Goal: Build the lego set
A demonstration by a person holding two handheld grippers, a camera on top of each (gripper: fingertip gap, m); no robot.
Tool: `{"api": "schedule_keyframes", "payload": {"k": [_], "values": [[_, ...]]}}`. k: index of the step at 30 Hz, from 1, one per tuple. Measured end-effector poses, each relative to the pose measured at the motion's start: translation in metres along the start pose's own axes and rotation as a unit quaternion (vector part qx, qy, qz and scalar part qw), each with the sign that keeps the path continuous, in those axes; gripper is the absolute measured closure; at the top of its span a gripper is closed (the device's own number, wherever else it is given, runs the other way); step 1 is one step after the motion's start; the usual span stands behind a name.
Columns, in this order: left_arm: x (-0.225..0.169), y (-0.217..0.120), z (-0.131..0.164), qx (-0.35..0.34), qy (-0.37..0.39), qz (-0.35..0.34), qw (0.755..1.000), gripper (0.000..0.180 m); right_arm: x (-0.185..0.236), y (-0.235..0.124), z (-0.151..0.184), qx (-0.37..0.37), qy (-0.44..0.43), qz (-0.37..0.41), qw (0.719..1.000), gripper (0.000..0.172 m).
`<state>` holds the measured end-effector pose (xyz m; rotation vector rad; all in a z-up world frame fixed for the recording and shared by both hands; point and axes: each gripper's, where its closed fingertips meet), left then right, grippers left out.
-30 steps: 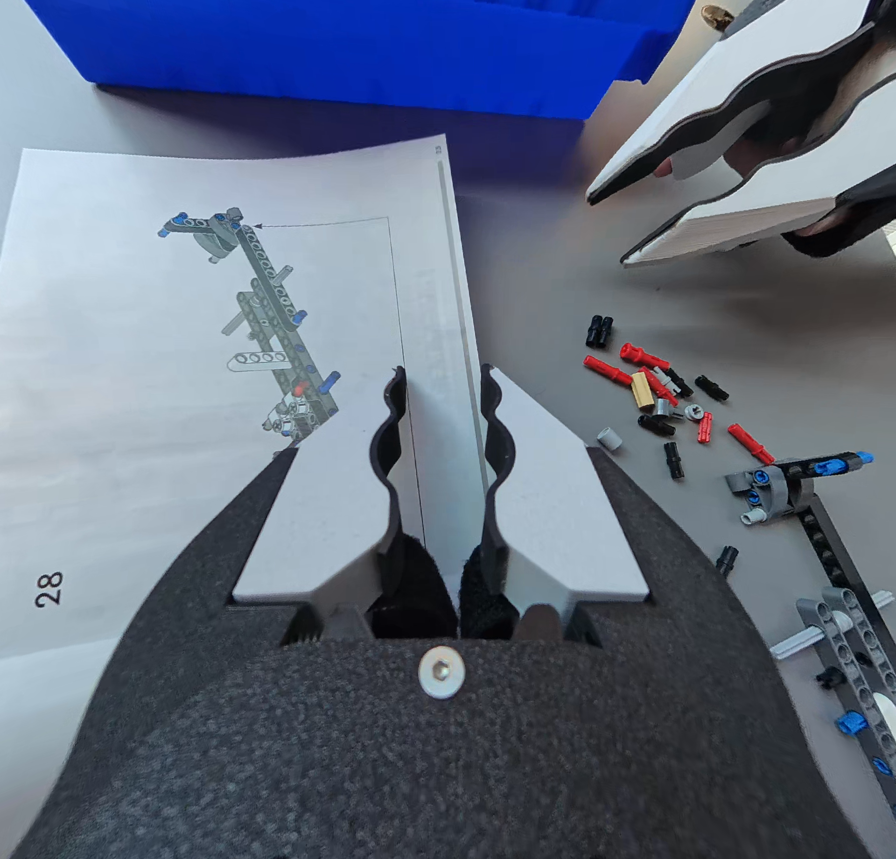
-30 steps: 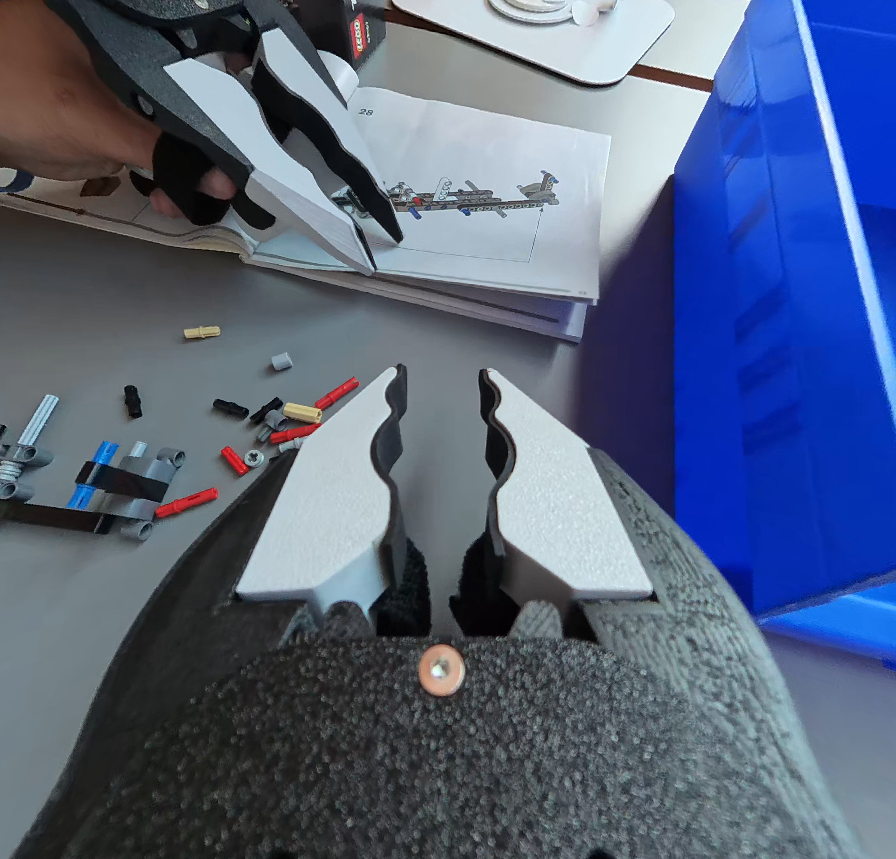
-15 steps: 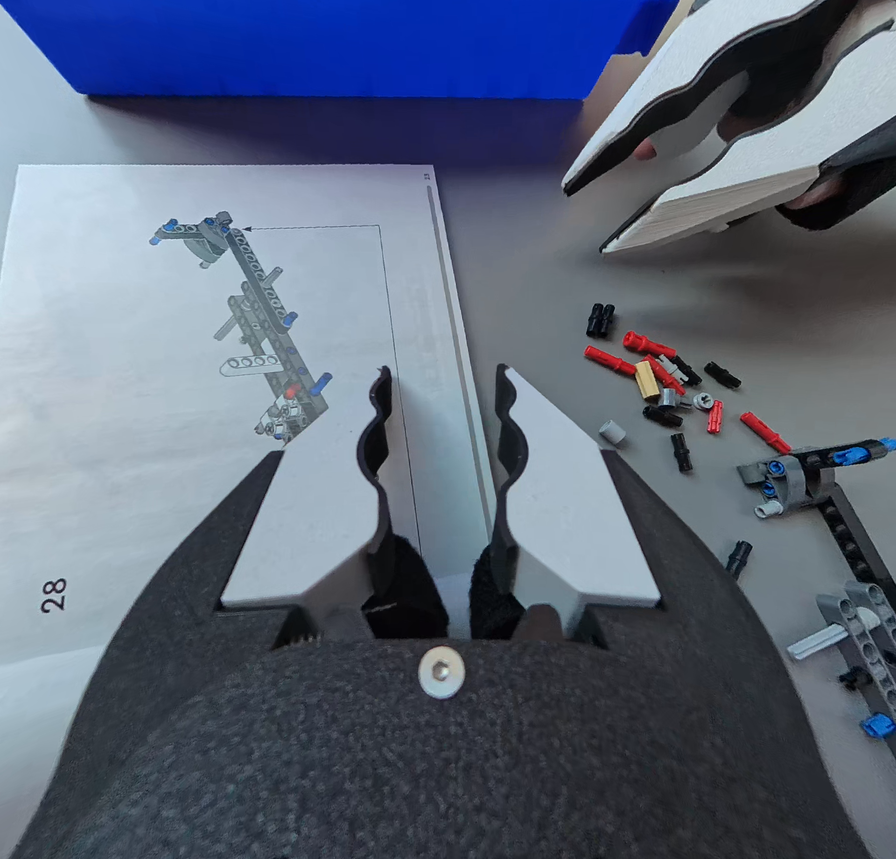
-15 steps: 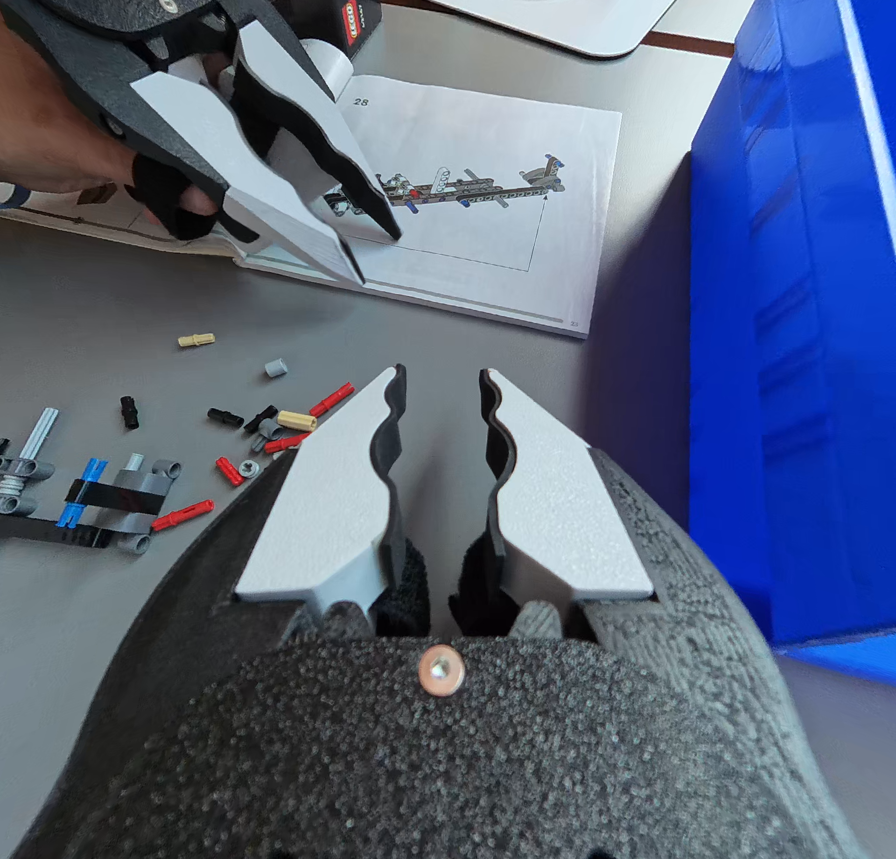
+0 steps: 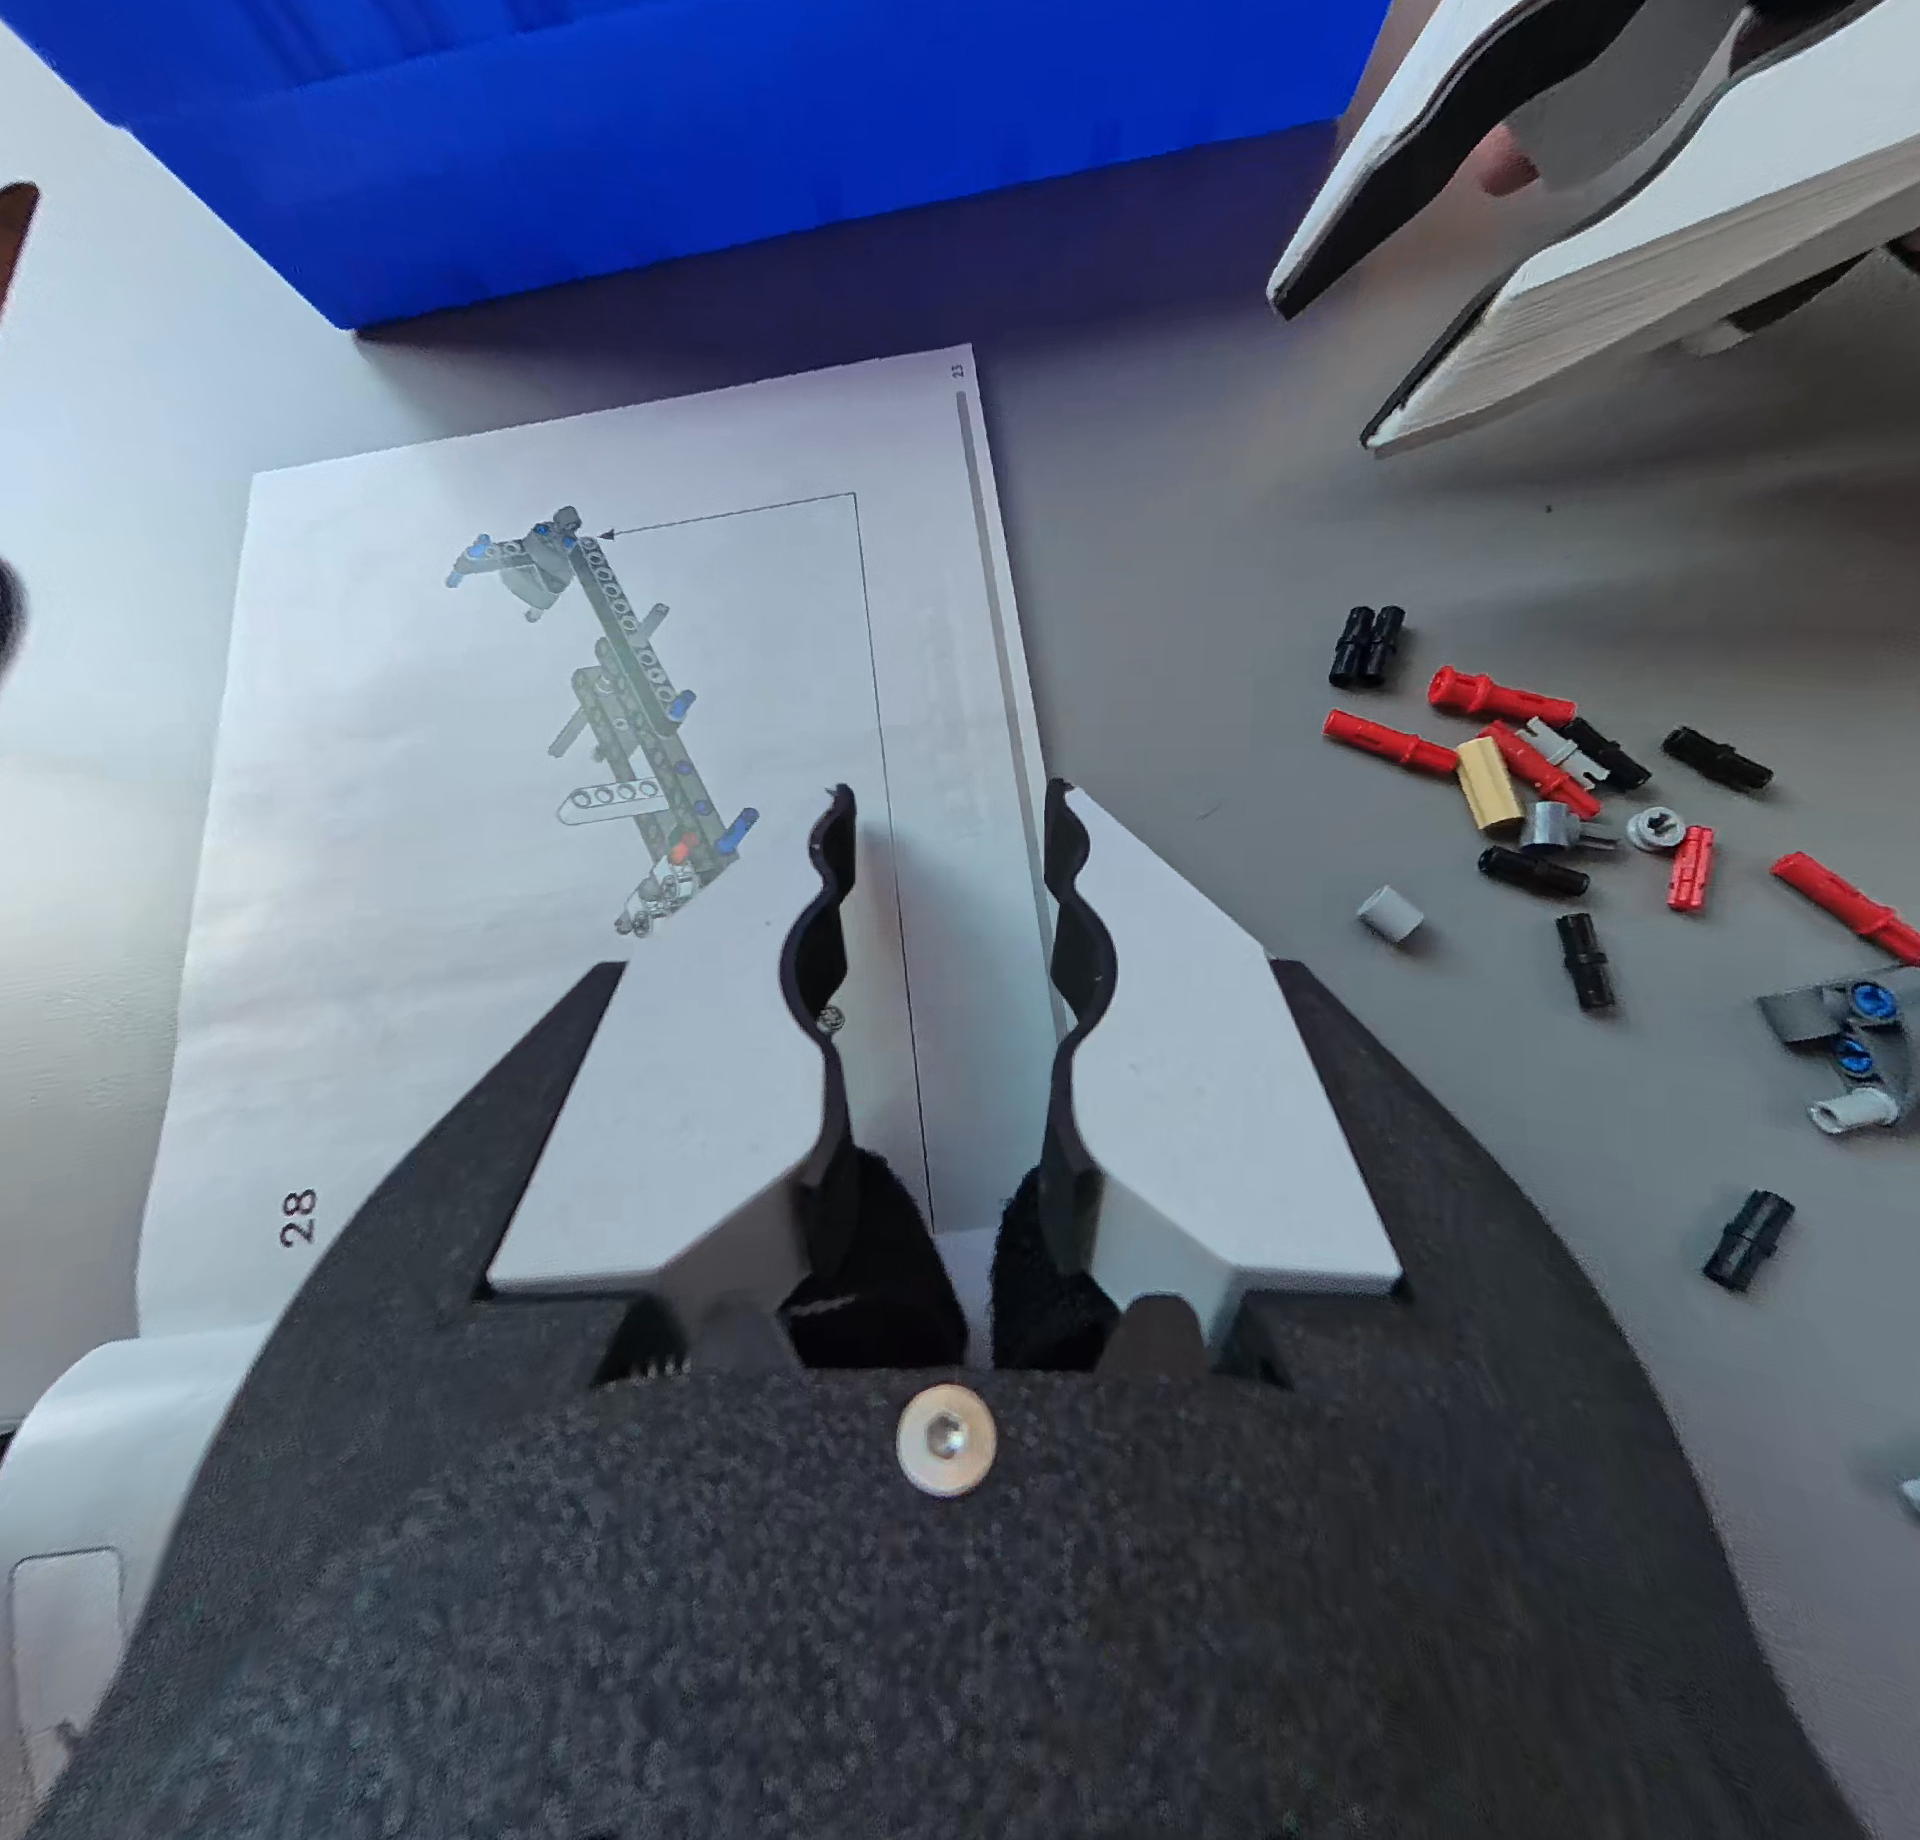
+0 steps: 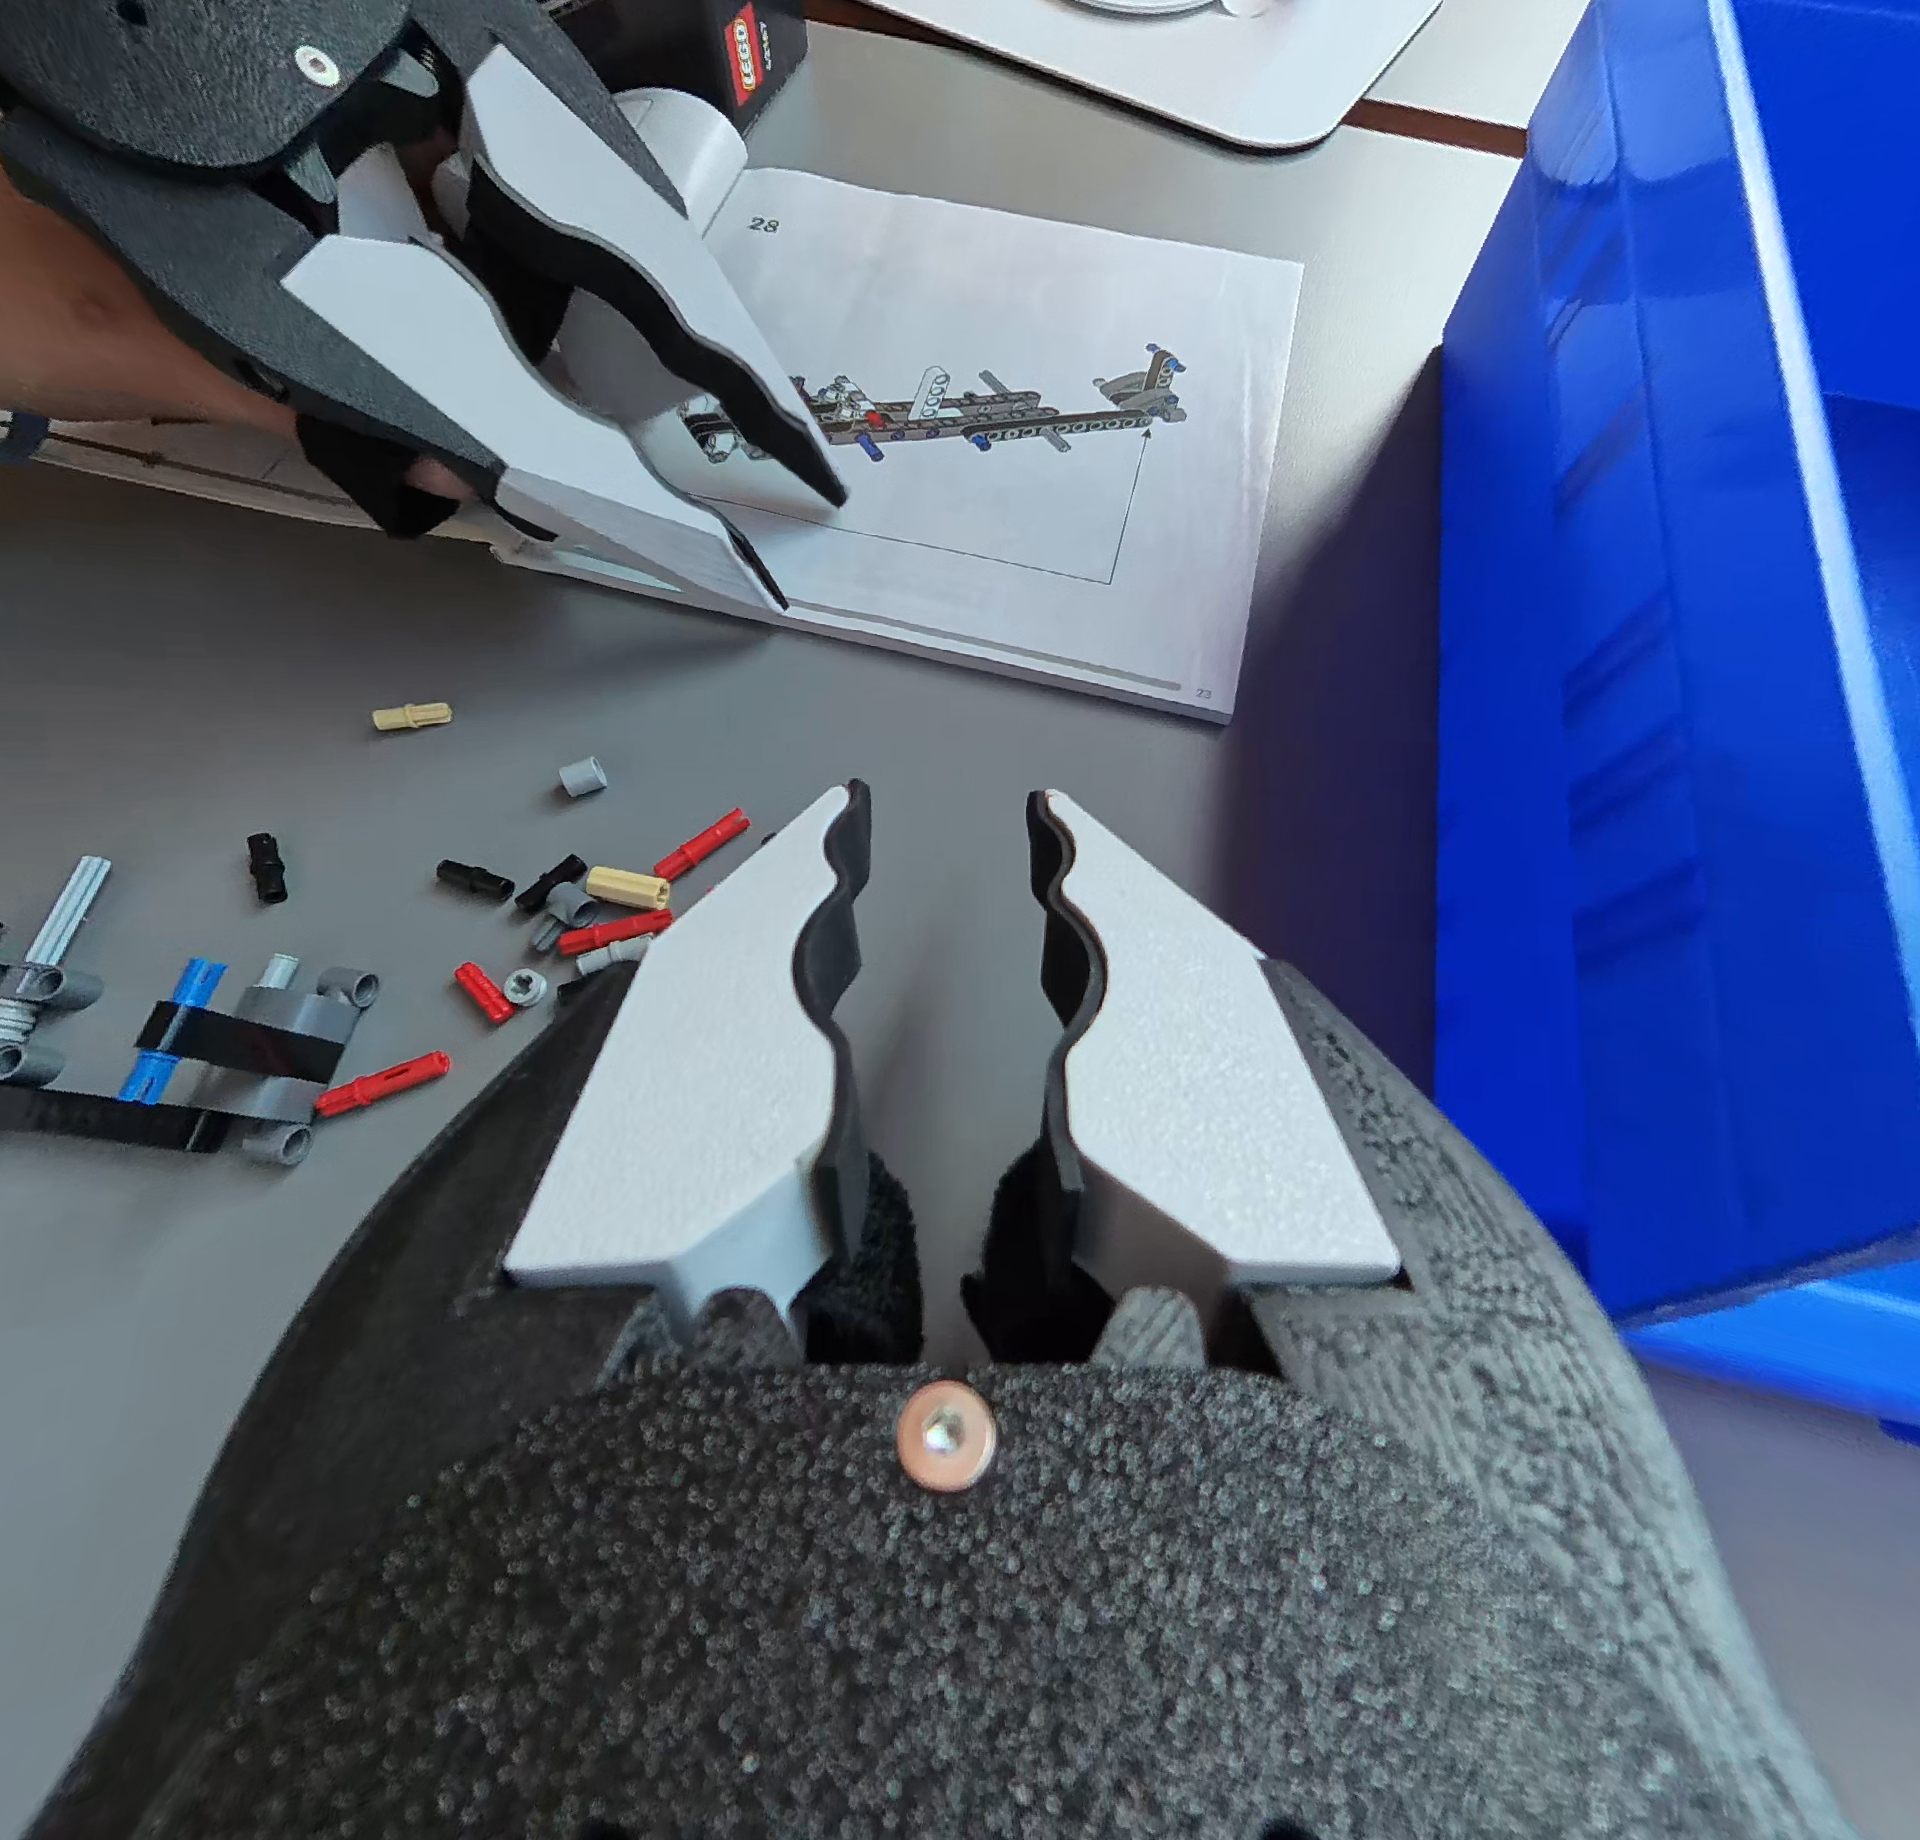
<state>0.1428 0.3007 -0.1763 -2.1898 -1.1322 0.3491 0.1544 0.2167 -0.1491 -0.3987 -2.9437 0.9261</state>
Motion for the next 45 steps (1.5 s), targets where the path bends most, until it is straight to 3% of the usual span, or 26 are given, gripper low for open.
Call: {"api": "schedule_keyframes", "payload": {"k": [1, 6, 18, 45], "values": [[0.0009, -0.0004, -0.0002, 0.002, 0.013, -0.012, 1.000, 0.146, -0.0004, -0.0003, 0.0002, 0.001, -0.002, 0.002, 1.000, 0.142], [-0.0002, -0.0010, -0.0011, 0.016, 0.061, -0.039, 0.997, 0.146, 0.0007, 0.0000, 0.0012, 0.002, -0.003, 0.001, 1.000, 0.142], [-0.0031, -0.0001, -0.0001, 0.024, 0.064, -0.032, 0.997, 0.147, 0.0006, -0.0001, 0.0020, 0.001, -0.005, -0.001, 1.000, 0.142], [0.0000, -0.0057, 0.0003, -0.016, -0.014, 0.008, 1.000, 0.151, 0.0055, 0.0041, 0.0019, 0.007, -0.014, -0.006, 1.000, 0.142]]}}
Point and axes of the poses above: each gripper's, where its closed fingertips meet, y out along the fingers, z out of its underside, x = y × z across the jaws, and after that the axes turned 2 degrees about -y, right-handed
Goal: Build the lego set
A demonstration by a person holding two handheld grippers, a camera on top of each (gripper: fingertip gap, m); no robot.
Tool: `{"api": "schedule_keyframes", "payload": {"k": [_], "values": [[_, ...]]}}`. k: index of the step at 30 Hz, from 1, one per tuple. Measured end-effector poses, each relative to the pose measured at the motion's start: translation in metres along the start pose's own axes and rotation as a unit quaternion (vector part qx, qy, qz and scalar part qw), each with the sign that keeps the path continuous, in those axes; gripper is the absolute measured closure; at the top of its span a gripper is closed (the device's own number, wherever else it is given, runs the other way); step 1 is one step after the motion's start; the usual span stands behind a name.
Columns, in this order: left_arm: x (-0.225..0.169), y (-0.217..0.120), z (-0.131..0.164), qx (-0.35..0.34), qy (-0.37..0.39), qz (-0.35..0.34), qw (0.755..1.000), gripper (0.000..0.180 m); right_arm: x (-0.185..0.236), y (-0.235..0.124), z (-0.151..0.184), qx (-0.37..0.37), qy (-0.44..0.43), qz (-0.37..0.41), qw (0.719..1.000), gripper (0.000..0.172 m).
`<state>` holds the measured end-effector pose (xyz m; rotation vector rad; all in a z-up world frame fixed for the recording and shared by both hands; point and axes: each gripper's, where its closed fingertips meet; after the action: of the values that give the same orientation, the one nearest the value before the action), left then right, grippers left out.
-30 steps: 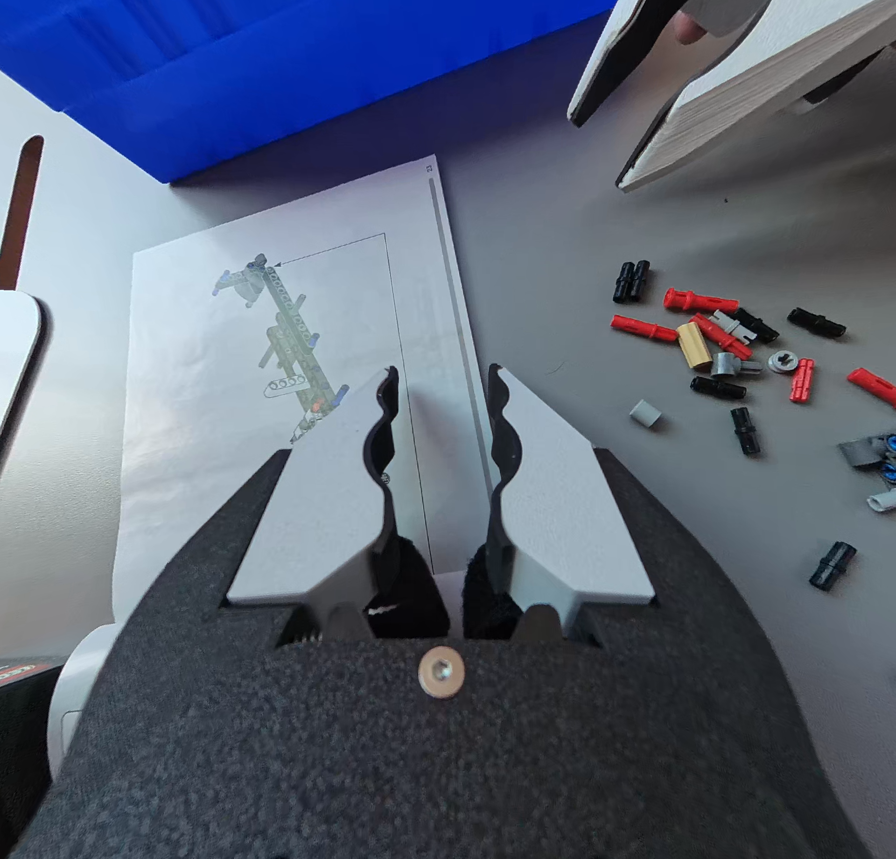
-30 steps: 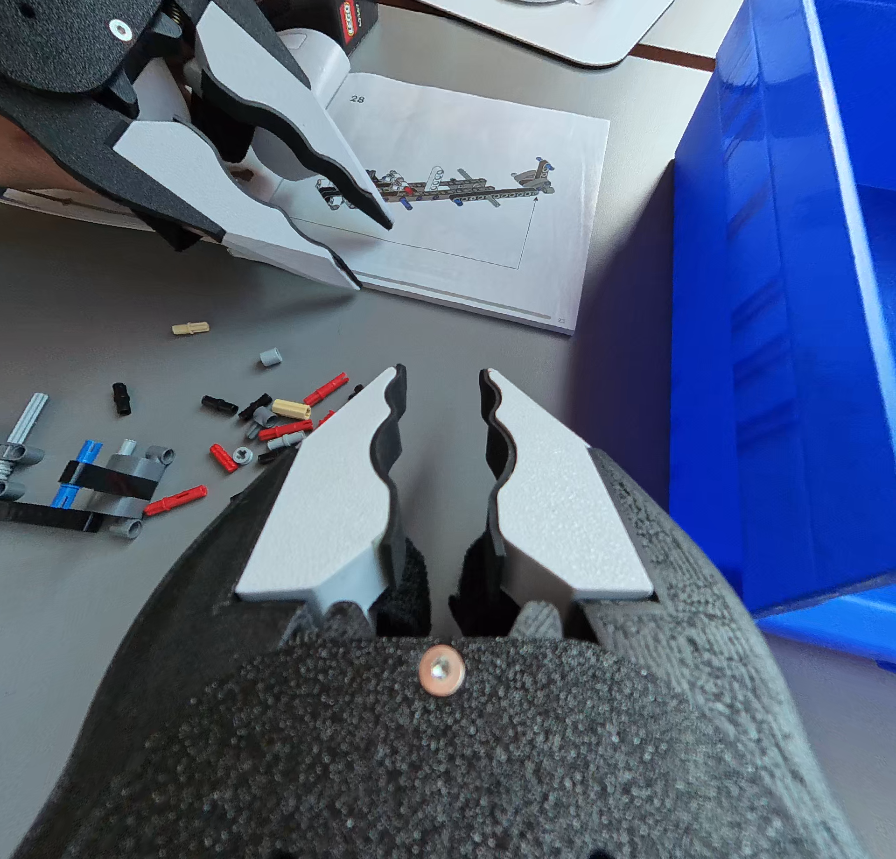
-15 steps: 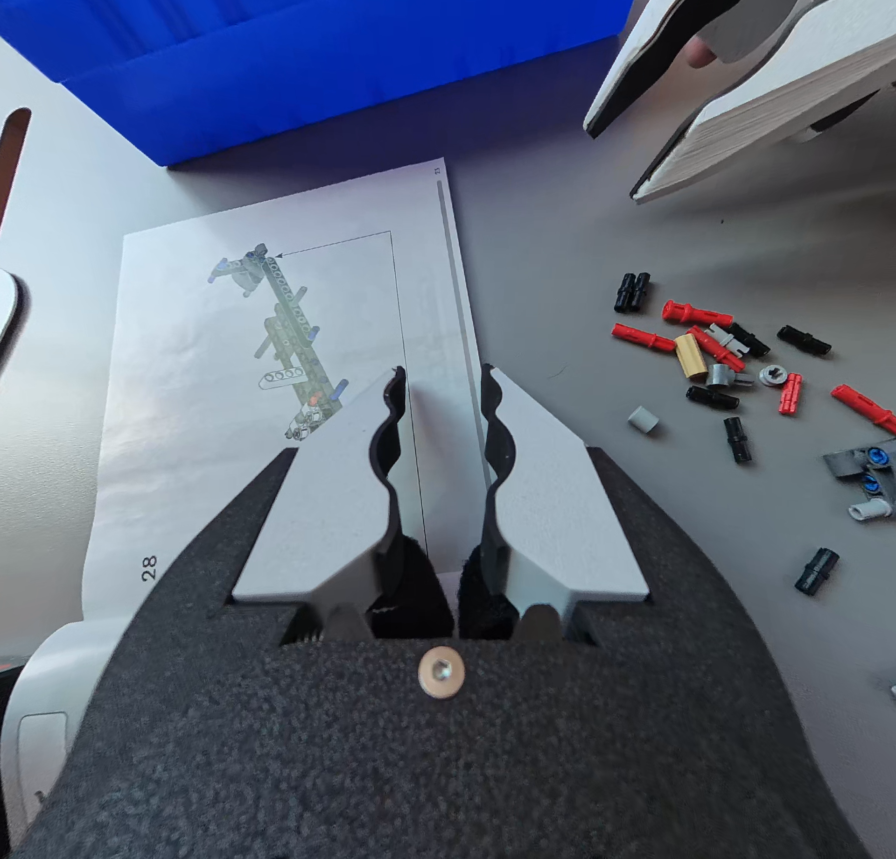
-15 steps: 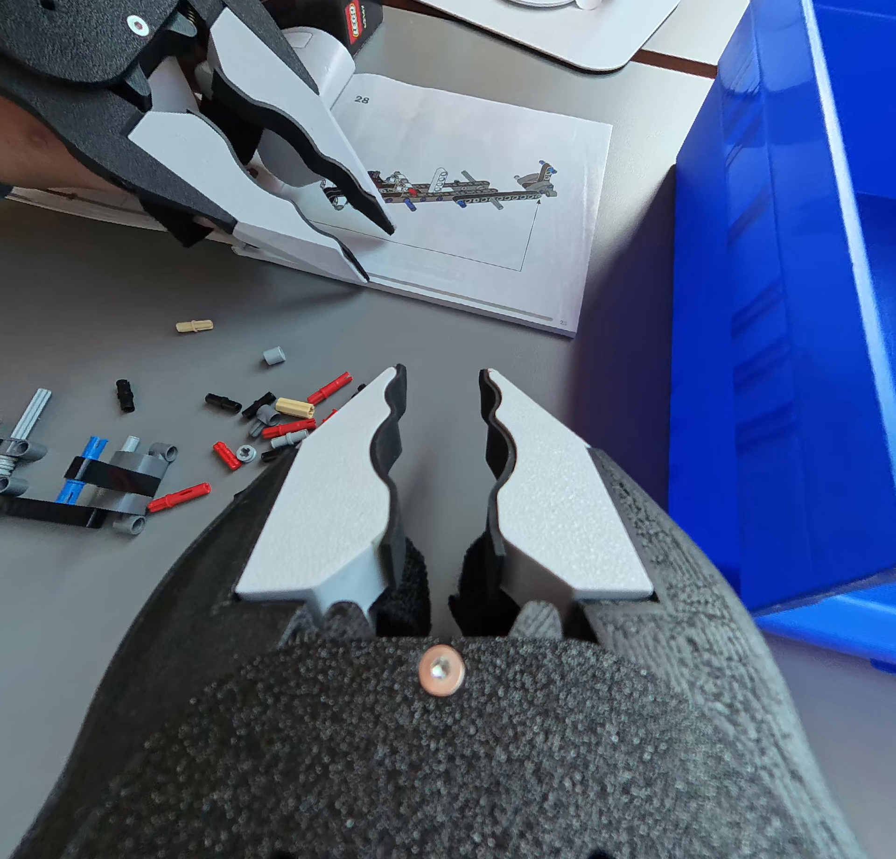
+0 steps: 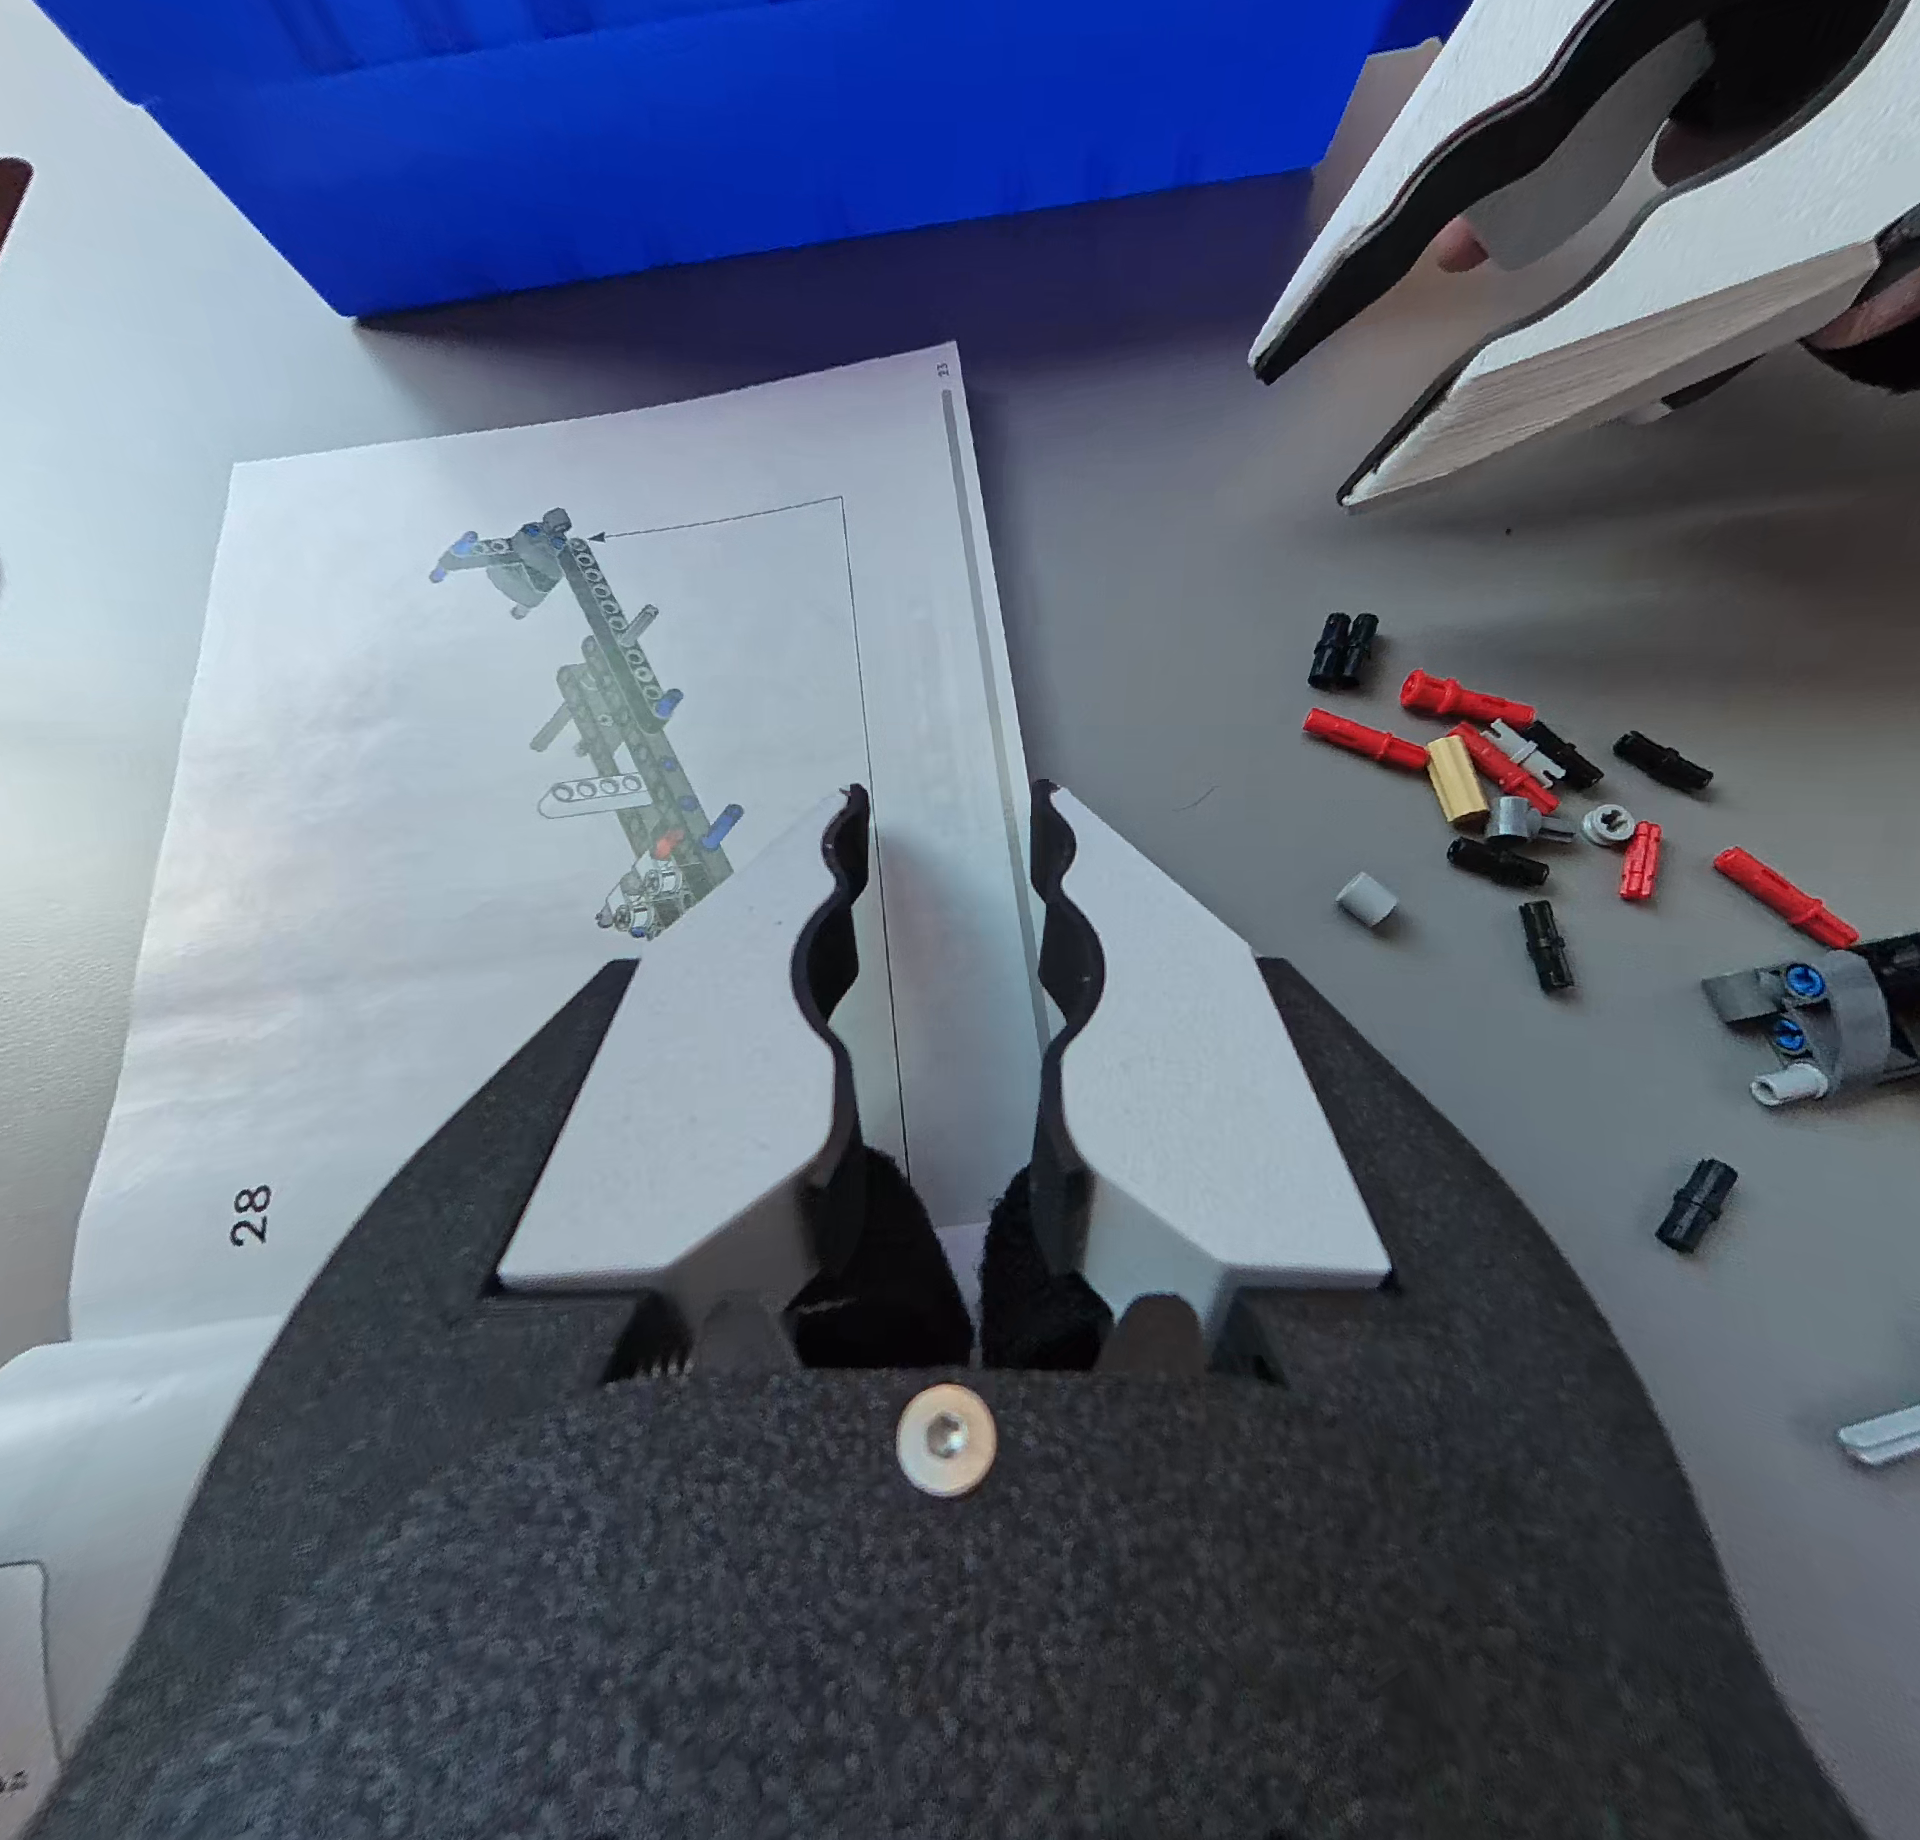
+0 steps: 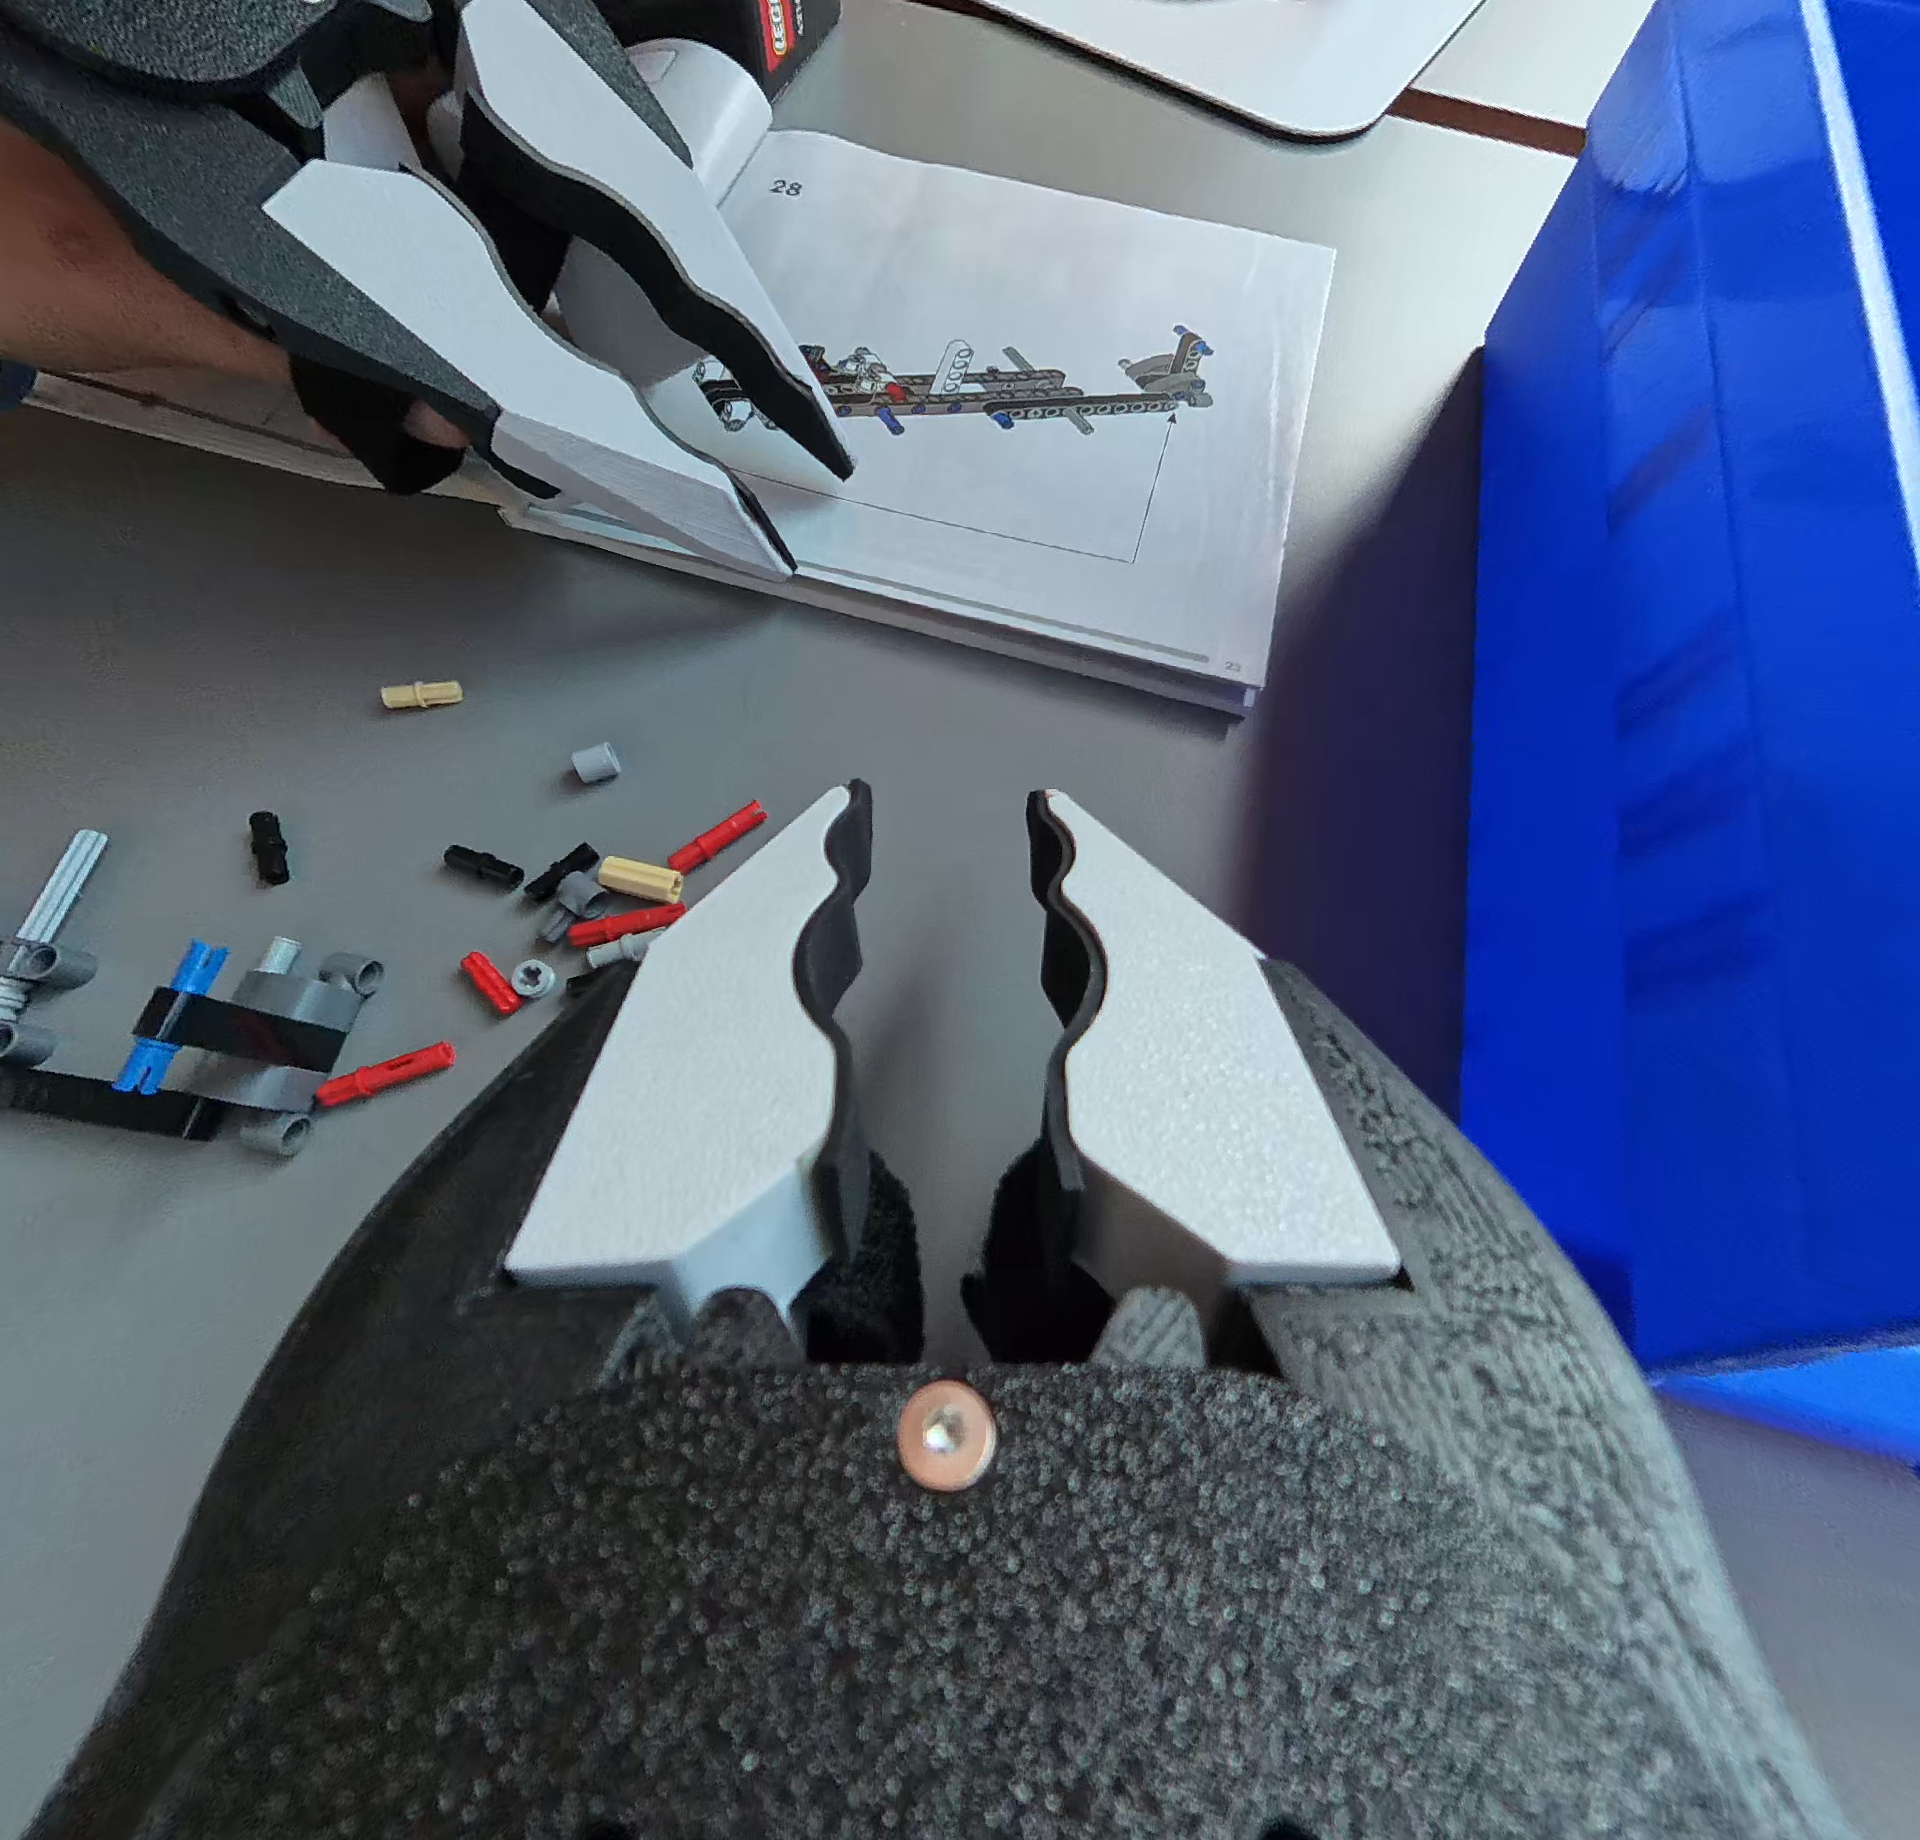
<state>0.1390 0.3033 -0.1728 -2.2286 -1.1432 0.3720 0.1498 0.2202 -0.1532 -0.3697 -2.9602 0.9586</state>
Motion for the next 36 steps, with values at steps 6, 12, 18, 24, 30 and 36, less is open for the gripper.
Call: {"api": "schedule_keyframes", "payload": {"k": [6, 12, 18, 24, 30, 36], "values": [[0.001, -0.002, -0.001, -0.005, -0.019, 0.014, 1.000, 0.152, -0.001, 0.002, 0.000, 0.003, 0.004, 0.001, 1.000, 0.142], [0.000, -0.001, 0.000, -0.001, -0.022, 0.019, 1.000, 0.152, -0.005, 0.004, -0.001, 0.005, 0.014, 0.008, 1.000, 0.142], [0.001, -0.001, 0.000, -0.001, -0.024, 0.020, 1.000, 0.152, -0.014, 0.009, -0.003, 0.006, 0.025, 0.025, 0.999, 0.142], [0.001, -0.002, 0.000, -0.005, -0.027, 0.021, 0.999, 0.152, -0.019, 0.017, -0.003, 0.012, 0.039, 0.030, 0.999, 0.142], [0.002, -0.003, 0.000, -0.005, -0.030, 0.023, 0.999, 0.152, -0.028, 0.028, -0.005, 0.019, 0.089, 0.034, 0.995, 0.141], [0.002, -0.003, 0.000, -0.004, -0.033, 0.025, 0.999, 0.152, -0.027, 0.044, -0.004, 0.040, 0.068, 0.035, 0.996, 0.141]]}}
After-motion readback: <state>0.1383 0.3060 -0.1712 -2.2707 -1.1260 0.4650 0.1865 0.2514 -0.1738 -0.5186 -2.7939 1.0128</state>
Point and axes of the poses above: each gripper's, where its closed fingertips meet, y out along the fingers, z out of its underside, x = y × z across the jaws, and after that the axes turned 2 degrees about -y, right-handed
